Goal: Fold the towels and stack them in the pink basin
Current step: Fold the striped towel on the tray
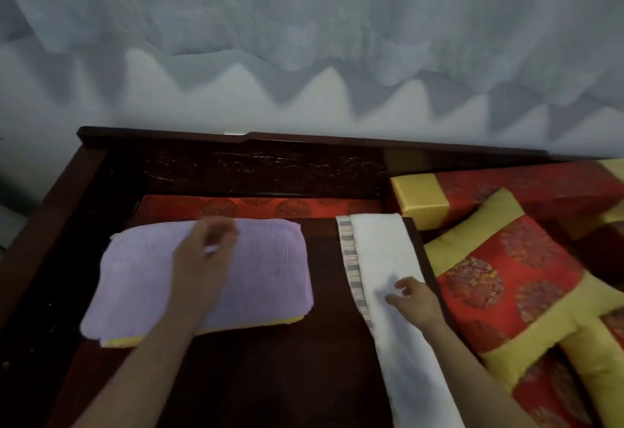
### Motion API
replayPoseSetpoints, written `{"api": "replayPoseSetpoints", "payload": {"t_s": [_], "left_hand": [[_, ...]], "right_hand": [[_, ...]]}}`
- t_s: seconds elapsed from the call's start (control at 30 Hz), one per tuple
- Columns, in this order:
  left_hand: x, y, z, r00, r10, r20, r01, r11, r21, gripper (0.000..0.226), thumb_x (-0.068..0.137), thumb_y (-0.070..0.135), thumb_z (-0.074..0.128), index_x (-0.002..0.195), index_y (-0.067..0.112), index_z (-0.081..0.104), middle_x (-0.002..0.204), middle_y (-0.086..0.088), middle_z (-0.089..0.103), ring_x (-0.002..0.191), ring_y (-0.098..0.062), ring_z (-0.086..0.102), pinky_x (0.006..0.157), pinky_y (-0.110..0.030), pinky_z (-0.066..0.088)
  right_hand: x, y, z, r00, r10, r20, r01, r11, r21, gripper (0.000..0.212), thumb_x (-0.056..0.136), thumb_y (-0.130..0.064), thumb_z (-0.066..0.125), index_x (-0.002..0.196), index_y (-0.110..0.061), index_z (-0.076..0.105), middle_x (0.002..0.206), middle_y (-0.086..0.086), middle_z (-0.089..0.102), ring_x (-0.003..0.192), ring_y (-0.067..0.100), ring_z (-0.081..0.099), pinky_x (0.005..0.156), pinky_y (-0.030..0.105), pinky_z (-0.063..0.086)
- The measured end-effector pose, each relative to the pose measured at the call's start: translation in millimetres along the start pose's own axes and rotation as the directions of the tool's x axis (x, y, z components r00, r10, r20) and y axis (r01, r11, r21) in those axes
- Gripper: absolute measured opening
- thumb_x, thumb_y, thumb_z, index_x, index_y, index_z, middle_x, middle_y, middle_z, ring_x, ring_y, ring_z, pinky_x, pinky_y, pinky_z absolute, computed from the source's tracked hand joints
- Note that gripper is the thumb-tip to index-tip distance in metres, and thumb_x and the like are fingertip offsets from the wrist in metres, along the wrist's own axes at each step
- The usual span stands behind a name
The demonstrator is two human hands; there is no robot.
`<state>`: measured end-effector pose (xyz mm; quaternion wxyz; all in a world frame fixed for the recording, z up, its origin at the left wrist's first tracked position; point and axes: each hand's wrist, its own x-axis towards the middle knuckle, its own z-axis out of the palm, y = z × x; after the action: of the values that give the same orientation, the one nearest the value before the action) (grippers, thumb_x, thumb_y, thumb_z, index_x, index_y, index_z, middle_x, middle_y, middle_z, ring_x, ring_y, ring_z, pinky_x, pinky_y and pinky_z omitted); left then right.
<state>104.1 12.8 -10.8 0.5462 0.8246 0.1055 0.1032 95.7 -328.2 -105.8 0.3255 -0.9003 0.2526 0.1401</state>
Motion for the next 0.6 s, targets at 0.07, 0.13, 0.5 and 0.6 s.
{"api": "replayPoseSetpoints", "payload": {"t_s": [0.07, 0.13, 0.5, 0.6], "left_hand": [[-13.3, 8.3, 68.8, 0.959, -0.076, 0.273, 0.096, 0.993, -0.062, 0.015, 0.09, 0.013, 0.058, 0.094, 0.027, 0.061, 0.093, 0.006, 0.067, 0.087, -0.007, 0.063, 0.078, -0.026, 0.052], [-24.9, -0.7, 134.1, 0.852, -0.22, 0.475, 0.281, 0.958, -0.06, 0.016, 0.091, 0.013, 0.058, 0.092, 0.029, 0.06, 0.095, 0.004, 0.068, 0.089, -0.009, 0.065, 0.085, -0.031, 0.055], [-30.0, -36.0, 247.8, 0.587, -0.673, 0.45, 0.762, 0.647, -0.028, 0.015, 0.083, 0.015, 0.069, 0.074, 0.007, 0.061, 0.068, -0.008, 0.059, 0.057, -0.013, 0.051, 0.05, -0.023, 0.039], [-27.3, -32.3, 254.9, 0.578, -0.675, 0.459, 0.768, 0.64, -0.025, 0.008, 0.083, 0.011, 0.069, 0.081, 0.009, 0.062, 0.065, -0.007, 0.052, 0.054, -0.013, 0.041, 0.046, -0.021, 0.035]], "right_hand": [[-3.2, 18.4, 3.2, 1.0, 0.017, 0.0, -0.017, 1.0, -0.007, 0.041, 0.077, -0.025, 0.075, 0.111, -0.006, 0.063, 0.108, 0.012, 0.062, 0.093, 0.023, 0.06, 0.077, 0.026, 0.043], [-3.9, 30.6, 6.9, 1.0, 0.011, -0.014, -0.011, 1.0, -0.019, 0.043, 0.077, -0.03, 0.075, 0.111, -0.006, 0.064, 0.112, 0.013, 0.062, 0.096, 0.024, 0.062, 0.082, 0.027, 0.045], [7.1, 47.0, -1.8, 0.999, -0.046, 0.002, 0.044, 0.98, 0.194, 0.024, 0.082, -0.02, 0.071, 0.094, 0.001, 0.068, 0.077, -0.006, 0.054, 0.081, 0.016, 0.054, 0.077, 0.026, 0.043], [9.8, 48.7, -3.1, 0.998, -0.063, 0.022, 0.057, 0.972, 0.229, 0.023, 0.084, -0.023, 0.07, 0.085, 0.0, 0.069, 0.075, 0.0, 0.058, 0.075, 0.015, 0.055, 0.068, 0.024, 0.042]]}}
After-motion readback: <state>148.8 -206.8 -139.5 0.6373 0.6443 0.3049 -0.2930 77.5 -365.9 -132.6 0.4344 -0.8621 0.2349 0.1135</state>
